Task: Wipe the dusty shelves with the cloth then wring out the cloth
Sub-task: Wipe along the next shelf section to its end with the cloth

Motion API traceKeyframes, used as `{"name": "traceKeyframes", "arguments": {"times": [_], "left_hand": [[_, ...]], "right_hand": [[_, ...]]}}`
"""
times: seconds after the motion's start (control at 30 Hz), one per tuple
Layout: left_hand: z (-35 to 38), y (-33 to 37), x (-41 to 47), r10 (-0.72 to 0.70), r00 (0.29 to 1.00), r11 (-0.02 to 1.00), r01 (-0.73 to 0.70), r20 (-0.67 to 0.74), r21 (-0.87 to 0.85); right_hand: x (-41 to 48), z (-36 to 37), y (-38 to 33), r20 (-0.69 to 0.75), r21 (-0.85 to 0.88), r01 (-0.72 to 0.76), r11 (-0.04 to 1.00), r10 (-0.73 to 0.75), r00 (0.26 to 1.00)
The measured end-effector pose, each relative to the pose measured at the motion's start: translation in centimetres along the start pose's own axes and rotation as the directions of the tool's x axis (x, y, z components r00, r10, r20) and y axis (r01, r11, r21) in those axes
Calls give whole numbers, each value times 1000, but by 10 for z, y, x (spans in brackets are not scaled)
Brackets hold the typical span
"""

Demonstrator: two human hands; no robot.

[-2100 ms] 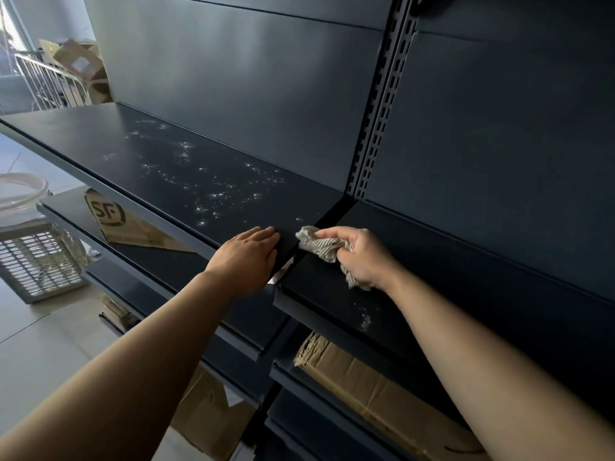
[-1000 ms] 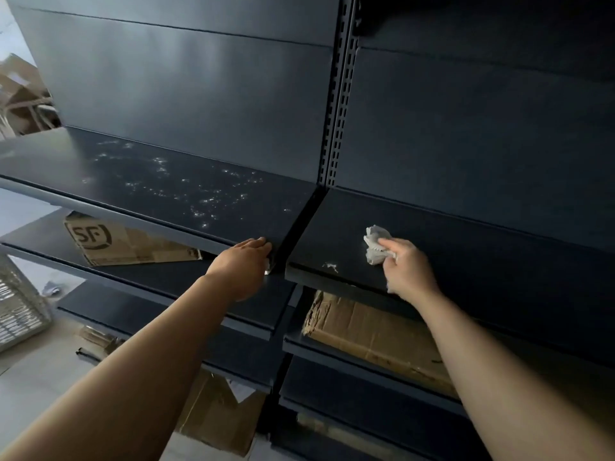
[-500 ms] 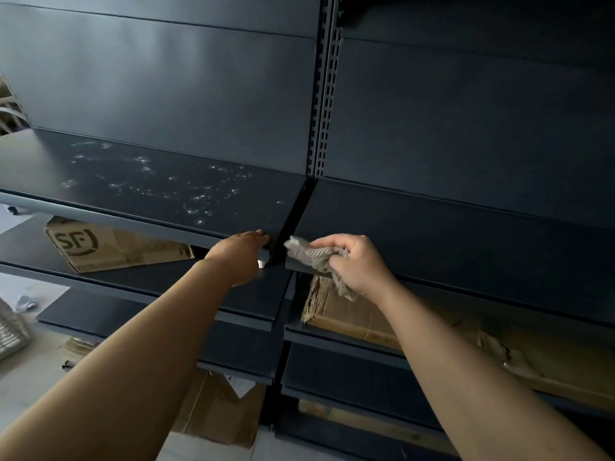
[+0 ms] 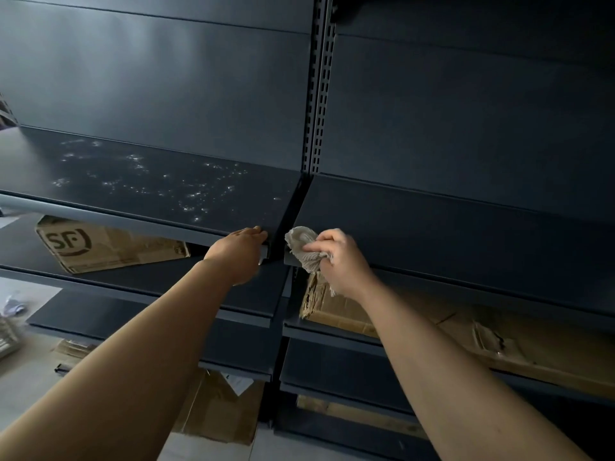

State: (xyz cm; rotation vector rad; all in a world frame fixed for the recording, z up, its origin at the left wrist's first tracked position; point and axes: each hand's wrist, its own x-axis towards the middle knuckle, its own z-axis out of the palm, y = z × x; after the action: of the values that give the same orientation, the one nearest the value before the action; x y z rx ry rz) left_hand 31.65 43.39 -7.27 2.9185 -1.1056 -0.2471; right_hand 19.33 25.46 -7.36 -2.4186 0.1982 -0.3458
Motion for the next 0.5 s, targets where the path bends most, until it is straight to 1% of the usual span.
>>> {"name": "traceKeyframes", "arguments": {"times": [0.1, 0.13, 0.2, 0.27, 0.3, 0.37, 0.4, 0.43, 0.5], "left_hand": [[-5, 7, -5, -25, 999, 998, 23, -41, -56], [-6, 8, -6, -31, 998, 997, 27, -52, -75], [-9, 9, -7, -33, 998, 996, 28, -52, -90], [-11, 7, -3, -31, 999, 996, 28, -42, -80], [-11, 5, -1, -24, 999, 998, 22, -34, -60], [-13, 4, 1, -21, 998, 999, 19, -51, -31], [-14, 5, 2, -31, 996, 999, 29, -83, -28], [-15, 5, 3, -42, 991, 999, 39, -125, -24], [-17, 6, 6, -69, 978, 997, 62, -195, -41]], "right_hand": [[-8, -26, 12, 6, 22, -103, 994, 103, 995], [-10, -39, 19, -28, 19, -149, 989, 149, 988], [-12, -65, 33, -148, 42, -254, 966, 257, 955], [-7, -82, 44, -245, 128, -345, 930, 366, 898], [-3, -87, 48, -254, 200, -364, 909, 407, 877], [8, -88, 54, -218, 305, -375, 875, 448, 867], [14, -86, 57, -213, 278, -375, 885, 437, 874], [19, -85, 57, -240, 181, -362, 915, 398, 886], [27, -82, 57, -309, -86, -291, 953, 252, 917]]}}
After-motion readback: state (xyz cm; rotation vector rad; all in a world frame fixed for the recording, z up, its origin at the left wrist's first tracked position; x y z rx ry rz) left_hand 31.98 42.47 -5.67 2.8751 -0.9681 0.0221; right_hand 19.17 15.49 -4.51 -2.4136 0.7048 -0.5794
